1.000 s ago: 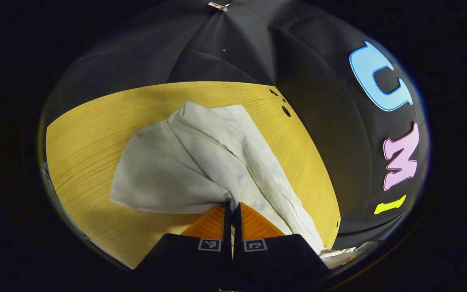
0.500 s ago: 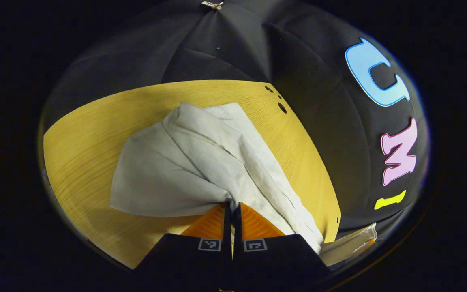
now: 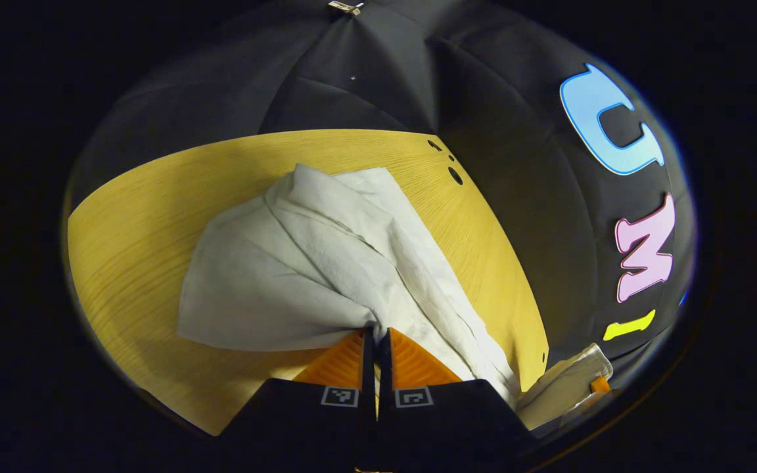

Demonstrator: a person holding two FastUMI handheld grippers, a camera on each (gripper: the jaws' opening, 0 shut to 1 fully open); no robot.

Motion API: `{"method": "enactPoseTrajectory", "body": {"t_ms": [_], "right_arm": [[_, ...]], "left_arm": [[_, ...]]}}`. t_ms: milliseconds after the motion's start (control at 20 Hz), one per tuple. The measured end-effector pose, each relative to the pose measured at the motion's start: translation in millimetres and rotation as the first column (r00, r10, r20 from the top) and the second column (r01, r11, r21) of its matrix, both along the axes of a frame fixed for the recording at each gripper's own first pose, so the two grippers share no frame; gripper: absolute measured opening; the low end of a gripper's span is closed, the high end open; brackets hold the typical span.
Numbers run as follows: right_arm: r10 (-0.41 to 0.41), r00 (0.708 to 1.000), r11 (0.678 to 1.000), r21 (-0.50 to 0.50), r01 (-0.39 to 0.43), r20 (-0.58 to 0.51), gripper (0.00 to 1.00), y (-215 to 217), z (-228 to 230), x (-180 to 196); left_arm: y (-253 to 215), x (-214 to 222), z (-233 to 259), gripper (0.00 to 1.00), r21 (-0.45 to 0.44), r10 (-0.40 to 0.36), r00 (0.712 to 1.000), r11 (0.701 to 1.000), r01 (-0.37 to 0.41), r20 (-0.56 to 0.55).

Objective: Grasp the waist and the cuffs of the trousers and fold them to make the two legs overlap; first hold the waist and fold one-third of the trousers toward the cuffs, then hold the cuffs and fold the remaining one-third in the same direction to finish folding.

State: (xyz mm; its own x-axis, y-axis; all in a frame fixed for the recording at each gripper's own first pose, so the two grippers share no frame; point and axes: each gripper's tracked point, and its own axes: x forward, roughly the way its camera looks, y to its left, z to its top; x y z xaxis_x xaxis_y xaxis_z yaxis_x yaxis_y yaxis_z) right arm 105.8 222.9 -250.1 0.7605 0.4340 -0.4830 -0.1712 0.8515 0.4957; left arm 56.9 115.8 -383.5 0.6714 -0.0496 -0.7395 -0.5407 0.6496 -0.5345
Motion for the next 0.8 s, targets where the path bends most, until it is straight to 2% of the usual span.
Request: {"method": "enactPoseTrajectory", "body": {"t_ms": [150, 200, 250, 500, 600, 650, 700, 750, 800], "right_arm": [[0.088, 0.995, 0.996, -0.023, -0.089, -0.04, 0.11, 37.2, -21.1, -13.1], [0.118, 0.992, 0.992, -0.031, -0.119, -0.055, 0.16, 49.6, -26.7, -19.4], [0.145, 0.987, 0.988, -0.037, -0.148, -0.067, 0.11, 60.4, -31.6, -26.4], [0.253, 0.956, 0.965, -0.033, -0.26, -0.149, 0.13, 94.5, -58.8, -56.1], [0.305, 0.933, 0.951, 0.021, -0.307, -0.191, 0.19, 113.1, -62.3, -73.4], [0.331, 0.919, 0.944, 0.059, -0.326, -0.215, 0.32, 124.1, -65.8, -83.3], [0.362, 0.902, 0.932, 0.116, -0.343, -0.234, 0.32, 133.2, -62.6, -93.3], [0.381, 0.892, 0.922, 0.174, -0.346, -0.243, 0.59, 138.7, -57.8, -99.7], [0.383, 0.889, 0.918, 0.211, -0.336, -0.249, 0.61, 137.8, -53.6, -103.2]], "left_arm": [[-0.4, -0.2, -1.0, 0.06, -0.004, 0.003, 1.0, 1.0, -0.003, 0.002], [-1.3, -0.3, -1.1, 0.06, -0.004, 0.004, 1.0, 1.0, -0.004, 0.002], [-0.9, -0.3, -0.9, 0.06, -0.004, 0.006, 1.0, 1.0, -0.006, 0.002], [-1.0, -0.6, -1.0, 0.06, -0.007, 0.013, 1.0, 1.0, -0.013, 0.004], [-1.2, -0.2, -1.2, 0.06, -0.009, 0.018, 1.0, 1.0, -0.018, 0.006], [-0.2, 0.0, -0.7, 0.06, -0.01, 0.02, 1.0, 1.0, -0.02, 0.007], [-1.1, -0.4, -1.0, 0.06, -0.011, 0.022, 1.0, 1.0, -0.022, 0.008], [-1.0, -0.4, -0.7, 0.06, -0.013, 0.023, 1.0, 1.0, -0.023, 0.009], [-1.2, -0.4, -1.3, 0.06, -0.014, 0.023, 1.0, 1.0, -0.023, 0.009]]}}
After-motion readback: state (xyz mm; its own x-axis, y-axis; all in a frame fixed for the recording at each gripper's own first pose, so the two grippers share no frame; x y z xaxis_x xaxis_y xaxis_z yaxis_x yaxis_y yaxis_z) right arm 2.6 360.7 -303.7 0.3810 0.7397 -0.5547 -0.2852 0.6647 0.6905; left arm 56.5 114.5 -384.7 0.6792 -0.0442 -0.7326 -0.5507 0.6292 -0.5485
